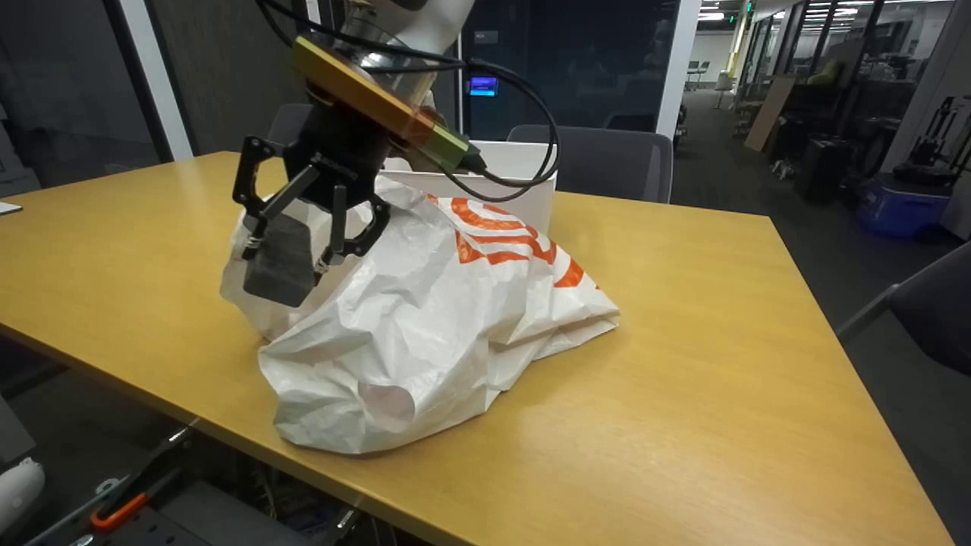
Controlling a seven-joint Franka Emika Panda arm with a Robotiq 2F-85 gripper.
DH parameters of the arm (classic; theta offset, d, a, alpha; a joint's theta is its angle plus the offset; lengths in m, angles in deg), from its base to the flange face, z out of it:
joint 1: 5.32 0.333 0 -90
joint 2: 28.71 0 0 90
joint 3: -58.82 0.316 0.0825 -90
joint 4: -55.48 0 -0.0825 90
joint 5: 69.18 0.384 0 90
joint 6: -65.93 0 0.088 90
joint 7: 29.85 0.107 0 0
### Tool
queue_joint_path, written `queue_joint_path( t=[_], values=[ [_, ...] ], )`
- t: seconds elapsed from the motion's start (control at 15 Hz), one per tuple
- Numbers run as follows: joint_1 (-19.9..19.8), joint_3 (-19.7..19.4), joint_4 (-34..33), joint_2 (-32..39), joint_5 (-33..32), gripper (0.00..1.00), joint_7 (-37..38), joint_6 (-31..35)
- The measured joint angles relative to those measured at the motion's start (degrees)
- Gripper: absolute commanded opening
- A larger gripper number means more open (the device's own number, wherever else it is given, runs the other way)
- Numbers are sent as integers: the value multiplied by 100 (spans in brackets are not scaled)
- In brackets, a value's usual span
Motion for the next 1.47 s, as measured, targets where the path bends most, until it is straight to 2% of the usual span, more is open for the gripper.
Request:
queue_joint_path(
  t=[0.4,0.73,1.0,1.27,1.47],
  values=[
    [20,210,7,-535,-291,34,1744,297],
    [200,533,-28,-1181,-439,34,3100,690],
    [286,953,-143,-1482,-1265,34,4171,731],
    [294,1345,-219,-1453,-2307,34,5081,791],
    [295,1582,-273,-1335,-3149,34,5730,1099]
  ],
)
